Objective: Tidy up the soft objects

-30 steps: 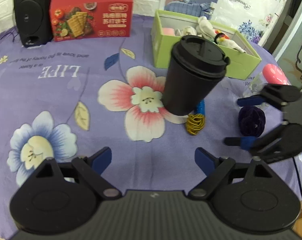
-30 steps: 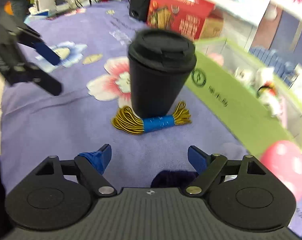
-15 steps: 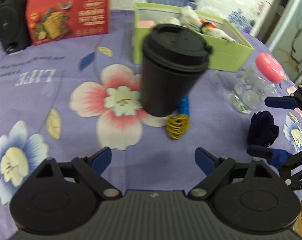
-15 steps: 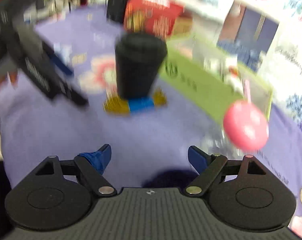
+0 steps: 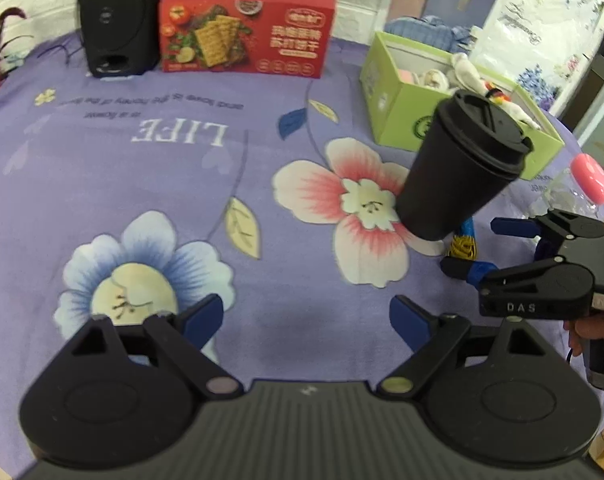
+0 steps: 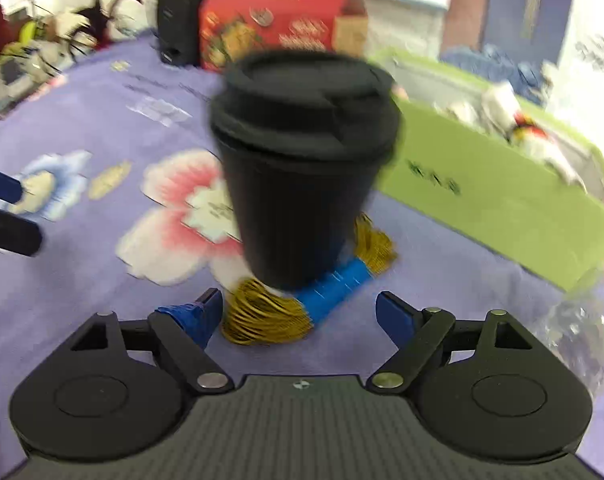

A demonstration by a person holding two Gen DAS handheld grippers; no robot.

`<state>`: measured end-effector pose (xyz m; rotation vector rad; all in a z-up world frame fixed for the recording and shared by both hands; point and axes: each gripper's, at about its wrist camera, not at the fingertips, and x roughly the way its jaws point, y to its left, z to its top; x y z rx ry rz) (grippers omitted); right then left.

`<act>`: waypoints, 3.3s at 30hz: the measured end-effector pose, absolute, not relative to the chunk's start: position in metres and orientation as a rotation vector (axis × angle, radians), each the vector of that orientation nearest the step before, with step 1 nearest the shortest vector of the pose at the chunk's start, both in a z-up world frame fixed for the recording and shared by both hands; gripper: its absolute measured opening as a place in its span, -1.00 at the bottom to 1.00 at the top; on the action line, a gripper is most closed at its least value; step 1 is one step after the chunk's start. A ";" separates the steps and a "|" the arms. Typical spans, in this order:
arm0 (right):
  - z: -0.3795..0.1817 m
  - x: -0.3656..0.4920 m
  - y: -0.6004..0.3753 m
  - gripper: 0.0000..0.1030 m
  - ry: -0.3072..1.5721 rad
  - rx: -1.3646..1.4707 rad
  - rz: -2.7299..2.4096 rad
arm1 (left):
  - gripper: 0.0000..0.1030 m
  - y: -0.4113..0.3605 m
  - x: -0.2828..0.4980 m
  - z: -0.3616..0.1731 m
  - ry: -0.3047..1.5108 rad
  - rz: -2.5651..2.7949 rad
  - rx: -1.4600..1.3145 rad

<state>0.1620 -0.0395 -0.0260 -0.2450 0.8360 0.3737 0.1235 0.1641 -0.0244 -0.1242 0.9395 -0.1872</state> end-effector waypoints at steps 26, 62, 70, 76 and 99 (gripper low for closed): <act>-0.033 0.097 -0.102 0.37 0.658 -0.317 -0.008 | 0.74 0.060 0.127 -0.016 0.985 -0.299 -0.013; -0.002 0.052 -0.279 0.37 0.633 0.234 0.109 | 0.75 -0.077 0.192 -0.043 0.935 -0.287 0.136; -0.018 0.071 -0.282 0.37 0.712 0.192 0.136 | 0.90 -0.074 0.210 -0.070 1.005 -0.280 0.109; -0.027 0.094 -0.273 0.37 0.750 0.155 0.160 | 0.99 -0.077 0.208 -0.075 0.996 -0.266 0.130; -0.040 0.104 -0.243 -0.29 0.749 -0.014 0.080 | -0.74 -0.072 0.191 -0.054 0.982 -0.349 0.130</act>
